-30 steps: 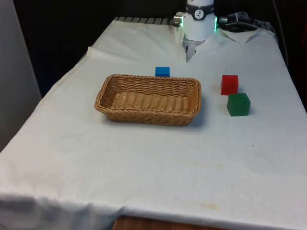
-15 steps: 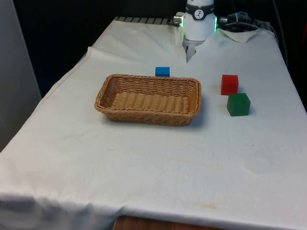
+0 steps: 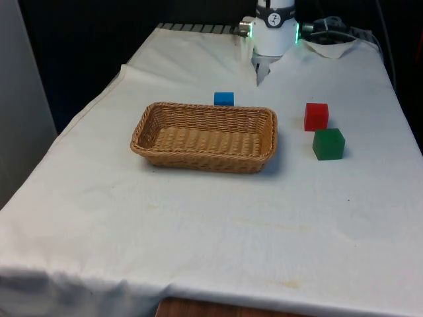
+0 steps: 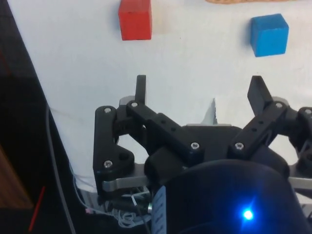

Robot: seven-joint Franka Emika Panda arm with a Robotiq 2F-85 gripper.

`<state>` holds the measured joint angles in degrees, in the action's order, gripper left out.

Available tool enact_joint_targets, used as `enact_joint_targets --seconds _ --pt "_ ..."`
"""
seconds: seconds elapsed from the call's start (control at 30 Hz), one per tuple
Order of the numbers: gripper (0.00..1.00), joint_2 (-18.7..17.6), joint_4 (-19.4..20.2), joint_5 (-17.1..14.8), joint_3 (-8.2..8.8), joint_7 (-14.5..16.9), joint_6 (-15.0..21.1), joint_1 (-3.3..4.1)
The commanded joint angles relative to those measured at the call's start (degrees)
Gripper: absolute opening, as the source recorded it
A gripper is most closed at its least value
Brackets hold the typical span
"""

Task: Pick up exactly two blocks and place them into the basket.

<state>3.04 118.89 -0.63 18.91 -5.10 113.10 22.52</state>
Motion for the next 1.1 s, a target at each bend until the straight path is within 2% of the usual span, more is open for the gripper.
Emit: enact_joint_targets --seconds 0.0,0.1,0.13,0.17,0.37,0.4,0.43,0.6,0.73,0.77,0.8,1.0,1.03,1.07 --pt "1.00 0.52 1.38 0.40 -0.29 -1.26 2.01 0.11" --pt "1.00 0.74 3.21 0.29 -1.09 -2.46 4.35 0.11" --pt "1.00 0.29 2.46 -0.06 -0.86 -1.60 3.21 0.00" --pt "1.00 0.80 3.61 0.23 -1.26 -2.75 4.87 0.11" --pt "1.00 0.80 6.47 -0.11 -3.04 -4.76 8.88 0.17" --pt "1.00 0.46 5.90 -0.11 -2.98 -4.18 7.85 0.00" --pt "1.00 0.80 6.93 -0.11 -3.32 -5.04 9.45 0.17" --pt "1.00 0.74 9.34 -0.34 -5.10 -6.88 12.95 0.23" --pt "1.00 0.69 10.77 -0.40 -6.42 -8.02 15.18 0.23" --pt "1.00 0.46 10.43 -0.29 -6.42 -7.62 14.38 0.00" --pt "1.00 0.63 11.06 -0.46 -6.76 -8.31 15.70 0.23" --pt "1.00 0.34 13.58 -0.40 -9.40 -10.60 20.05 0.23" --pt "1.00 0.40 13.12 -0.29 -9.11 -9.97 18.74 0.00" --pt "1.00 0.29 13.92 -0.40 -9.80 -10.94 20.68 0.23"
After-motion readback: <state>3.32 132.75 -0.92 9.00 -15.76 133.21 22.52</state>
